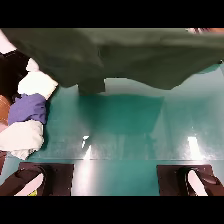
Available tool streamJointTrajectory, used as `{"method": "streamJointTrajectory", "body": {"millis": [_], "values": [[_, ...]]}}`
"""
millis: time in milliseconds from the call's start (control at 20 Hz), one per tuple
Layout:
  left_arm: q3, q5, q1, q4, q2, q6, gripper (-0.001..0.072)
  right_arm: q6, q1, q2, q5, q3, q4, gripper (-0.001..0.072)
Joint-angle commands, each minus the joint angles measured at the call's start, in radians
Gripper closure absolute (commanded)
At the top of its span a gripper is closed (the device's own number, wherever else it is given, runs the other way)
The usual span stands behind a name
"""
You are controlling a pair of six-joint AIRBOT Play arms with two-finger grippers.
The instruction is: Fold the shirts.
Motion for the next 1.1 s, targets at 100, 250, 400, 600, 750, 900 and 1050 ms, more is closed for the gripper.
{"method": "streamJointTrajectory", "body": {"millis": [100, 250, 400, 600, 750, 900, 1050], "values": [[0.110, 0.110, 0.000, -0.010, 0.085, -0.013, 0.0686, 0.003, -0.175, -0.027, 0.168, 0.290, 0.000, 0.0698], [0.006, 0.123, 0.000, 0.012, 0.061, -0.005, 0.0686, 0.044, -0.205, -0.153, 0.300, 0.402, 0.002, 0.0698], [-0.148, 0.105, 0.000, 0.058, -0.039, -0.005, 0.0685, 0.086, -0.143, -0.294, 0.369, 0.383, -0.013, 0.0698], [-0.242, 0.031, 0.000, 0.062, -0.282, -0.004, 0.0684, 0.141, 0.037, -0.490, 0.430, 0.172, -0.187, 0.0698], [-0.261, 0.010, 0.000, 0.085, -0.484, -0.004, 0.0683, 0.144, 0.135, -0.667, 0.389, 0.032, -0.259, 0.0698], [-0.261, 0.086, 0.001, 0.114, -0.650, -0.005, 0.0683, 0.143, 0.169, -0.852, 0.255, 0.027, -0.255, 0.0698], [-0.261, 0.232, 0.001, 0.114, -0.737, -0.005, 0.0683, 0.119, 0.178, -0.996, 0.153, 0.137, -0.229, 0.0698]]}}
